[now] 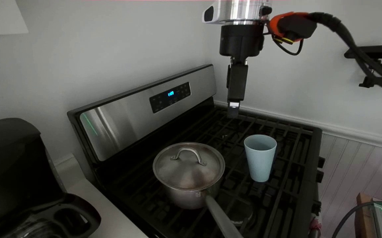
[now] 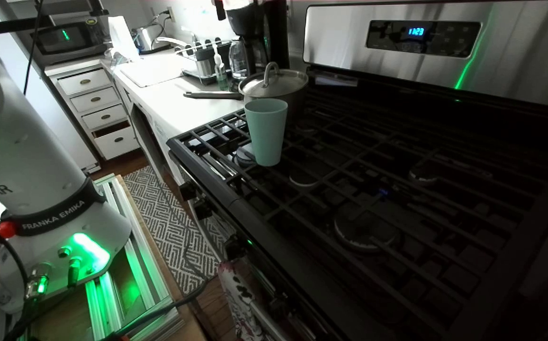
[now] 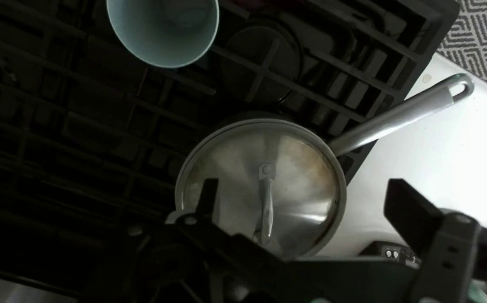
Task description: Put the lid on the stove, then pour water from the cup into the pot
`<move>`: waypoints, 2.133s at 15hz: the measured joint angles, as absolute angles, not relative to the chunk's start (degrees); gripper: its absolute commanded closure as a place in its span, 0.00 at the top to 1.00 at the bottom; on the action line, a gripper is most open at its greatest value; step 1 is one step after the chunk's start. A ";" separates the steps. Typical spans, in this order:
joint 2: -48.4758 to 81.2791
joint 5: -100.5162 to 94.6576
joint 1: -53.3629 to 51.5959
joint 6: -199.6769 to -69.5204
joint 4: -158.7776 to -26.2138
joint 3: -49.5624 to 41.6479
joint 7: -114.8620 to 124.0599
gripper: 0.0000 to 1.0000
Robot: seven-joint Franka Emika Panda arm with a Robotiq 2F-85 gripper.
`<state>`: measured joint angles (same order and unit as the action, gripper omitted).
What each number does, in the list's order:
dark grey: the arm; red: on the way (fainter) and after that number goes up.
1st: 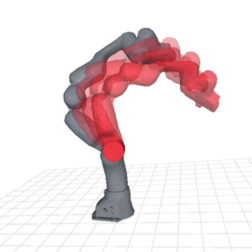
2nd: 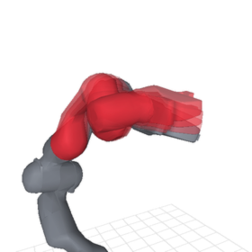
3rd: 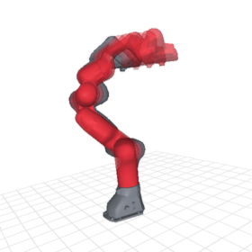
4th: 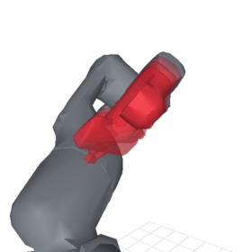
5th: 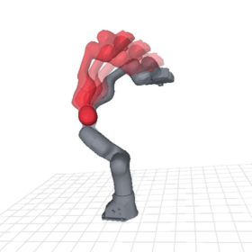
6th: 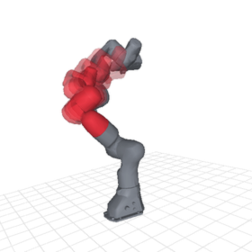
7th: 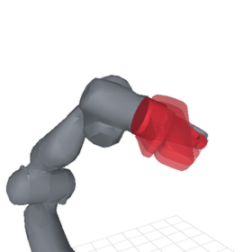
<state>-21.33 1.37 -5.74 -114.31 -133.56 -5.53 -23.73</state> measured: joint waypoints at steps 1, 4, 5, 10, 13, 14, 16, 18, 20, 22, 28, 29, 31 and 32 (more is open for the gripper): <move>-19.77 2.36 -5.74 -114.67 -132.93 -5.71 -25.19 1.00; -14.55 5.52 -5.51 -114.30 -130.13 -6.67 -28.79 1.00; -12.81 6.49 -5.38 -113.77 -128.88 -6.90 -29.85 1.00; -4.57 10.81 -4.54 -108.73 -122.30 -6.88 -32.90 1.00; 0.66 13.09 -3.62 -104.77 -118.61 -6.35 -33.15 1.00; 2.53 13.95 -3.13 -103.54 -117.44 -6.10 -33.18 1.00; 6.02 16.05 -2.02 -101.61 -115.20 -5.47 -33.72 1.00; 9.03 18.47 -0.79 -100.22 -113.09 -4.60 -34.55 1.00; 11.49 20.81 0.40 -99.23 -110.97 -3.65 -35.10 1.00; 13.59 22.61 1.53 -98.29 -108.78 -2.79 -35.40 1.00; 17.48 25.19 3.80 -97.46 -104.19 -0.65 -35.64 0.93; 18.01 25.60 4.02 -97.21 -103.78 -0.38 -35.69 0.86; 19.07 26.15 4.40 -96.33 -103.02 0.15 -35.73 0.77; 19.58 26.15 4.48 -95.78 -102.71 0.25 -35.73 0.72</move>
<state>19.58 26.15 4.48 -95.78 -102.71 0.25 -35.73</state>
